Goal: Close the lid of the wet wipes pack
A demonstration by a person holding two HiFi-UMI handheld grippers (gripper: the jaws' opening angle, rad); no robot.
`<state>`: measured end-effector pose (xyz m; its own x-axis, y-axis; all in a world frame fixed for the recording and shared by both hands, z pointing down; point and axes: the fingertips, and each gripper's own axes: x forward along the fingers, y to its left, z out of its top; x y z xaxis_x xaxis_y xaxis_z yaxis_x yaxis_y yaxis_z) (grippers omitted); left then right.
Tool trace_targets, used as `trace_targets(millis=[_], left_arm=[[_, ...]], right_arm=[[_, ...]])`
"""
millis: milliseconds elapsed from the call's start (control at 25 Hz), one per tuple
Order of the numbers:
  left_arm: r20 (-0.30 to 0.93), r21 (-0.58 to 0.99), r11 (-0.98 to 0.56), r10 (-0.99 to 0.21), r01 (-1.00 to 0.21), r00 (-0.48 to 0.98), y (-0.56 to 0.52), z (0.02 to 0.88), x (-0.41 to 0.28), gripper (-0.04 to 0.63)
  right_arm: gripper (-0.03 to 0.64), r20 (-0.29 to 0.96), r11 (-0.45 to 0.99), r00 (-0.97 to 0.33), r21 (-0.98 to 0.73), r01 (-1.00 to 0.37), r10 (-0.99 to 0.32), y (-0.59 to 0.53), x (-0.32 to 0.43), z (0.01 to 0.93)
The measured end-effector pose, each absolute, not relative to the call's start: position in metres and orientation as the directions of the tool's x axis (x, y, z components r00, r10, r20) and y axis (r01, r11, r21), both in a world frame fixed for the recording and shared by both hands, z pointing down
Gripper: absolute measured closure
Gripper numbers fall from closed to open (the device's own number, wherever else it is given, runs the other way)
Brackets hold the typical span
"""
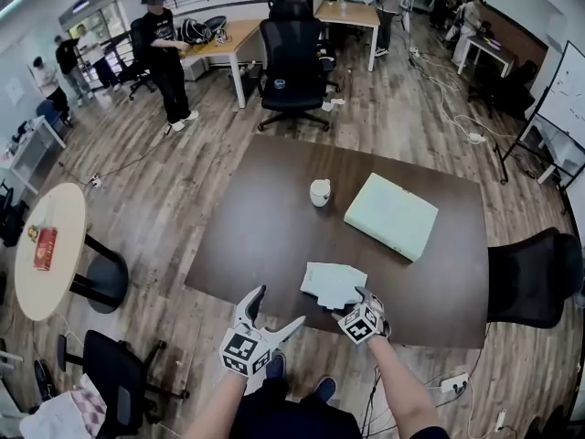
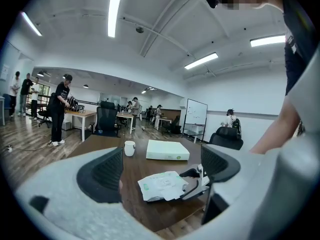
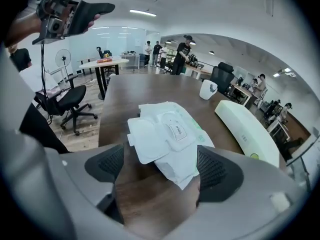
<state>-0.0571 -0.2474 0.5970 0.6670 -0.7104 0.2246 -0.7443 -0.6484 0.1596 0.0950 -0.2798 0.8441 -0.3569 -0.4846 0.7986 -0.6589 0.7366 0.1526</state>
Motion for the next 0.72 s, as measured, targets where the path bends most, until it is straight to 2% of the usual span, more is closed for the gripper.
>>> trace_targets(millis=[320, 520, 720], left_arm=[[0.266, 0.137, -0.656, -0.697, -0.742, 0.665, -0.247, 0.611, -0.062, 0.12], [0.27, 0.15, -0.656, -0.693, -0.74, 0.669, -0.246, 0.614, -0.058, 0.12], [0.272, 0.167, -0.644, -0.698, -0.747, 0.662, -0.242, 0.616, -0.065, 0.12]], right_arm=[[0.149, 0.792, 0.715, -0.372, 0.114, -0.69, -0.485, -0.288, 0.087, 0.847], [0.149, 0.816, 0.766, -0.333, 0.193, -0.613, -0.472, -0.287, 0.086, 0.851], [0.16, 0.82, 0.736, -0.312, 0.182, -0.652, -0.479, -0.29, 0.093, 0.857]])
